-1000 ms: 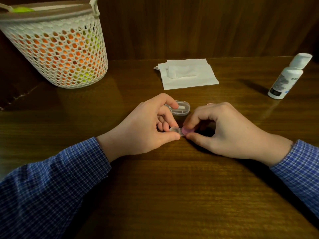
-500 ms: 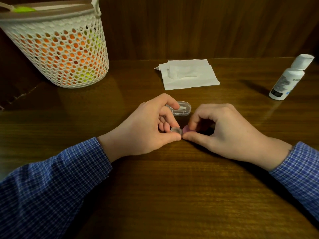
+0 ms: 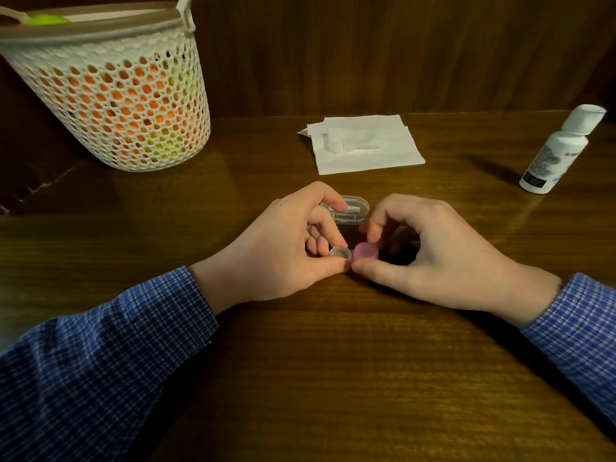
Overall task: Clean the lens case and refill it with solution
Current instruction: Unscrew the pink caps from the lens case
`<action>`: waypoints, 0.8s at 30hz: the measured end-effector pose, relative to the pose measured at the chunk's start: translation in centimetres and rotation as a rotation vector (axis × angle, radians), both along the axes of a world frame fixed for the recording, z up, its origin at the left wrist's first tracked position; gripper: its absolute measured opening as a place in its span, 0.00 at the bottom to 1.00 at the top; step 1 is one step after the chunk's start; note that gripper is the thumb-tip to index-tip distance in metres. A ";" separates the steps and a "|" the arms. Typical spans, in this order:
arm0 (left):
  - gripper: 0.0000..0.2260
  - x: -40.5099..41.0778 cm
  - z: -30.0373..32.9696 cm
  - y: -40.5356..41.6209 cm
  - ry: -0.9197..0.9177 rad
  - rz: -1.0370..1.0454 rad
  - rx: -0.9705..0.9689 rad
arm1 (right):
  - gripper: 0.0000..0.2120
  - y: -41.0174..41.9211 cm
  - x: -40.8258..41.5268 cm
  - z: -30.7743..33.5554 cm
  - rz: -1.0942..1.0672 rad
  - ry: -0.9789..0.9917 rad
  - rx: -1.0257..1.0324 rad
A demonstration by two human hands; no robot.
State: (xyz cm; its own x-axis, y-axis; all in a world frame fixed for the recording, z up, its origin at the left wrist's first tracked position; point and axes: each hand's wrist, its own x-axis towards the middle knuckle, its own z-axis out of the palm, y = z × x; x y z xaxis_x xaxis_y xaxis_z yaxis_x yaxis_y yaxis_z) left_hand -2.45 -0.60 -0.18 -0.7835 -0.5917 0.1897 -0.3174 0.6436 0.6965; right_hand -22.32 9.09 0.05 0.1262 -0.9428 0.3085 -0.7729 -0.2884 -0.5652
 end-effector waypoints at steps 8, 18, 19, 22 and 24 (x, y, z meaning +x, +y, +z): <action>0.26 0.0 0.1 0.1 0.005 0.000 0.004 | 0.10 -0.1 0.1 -0.1 -0.003 0.066 0.006; 0.27 0.0 0.2 0.1 -0.004 0.003 0.003 | 0.04 -0.1 -0.5 0.0 0.093 0.036 0.043; 0.27 0.0 0.2 0.1 -0.003 0.004 0.004 | 0.05 -0.1 -0.5 -0.1 0.101 0.037 0.046; 0.27 0.0 0.1 0.2 0.000 0.005 0.006 | 0.08 -0.1 -0.7 -0.1 0.104 0.010 0.068; 0.27 0.1 0.1 0.2 0.003 0.007 0.010 | 0.12 -0.2 -1.0 0.0 0.099 -0.053 0.081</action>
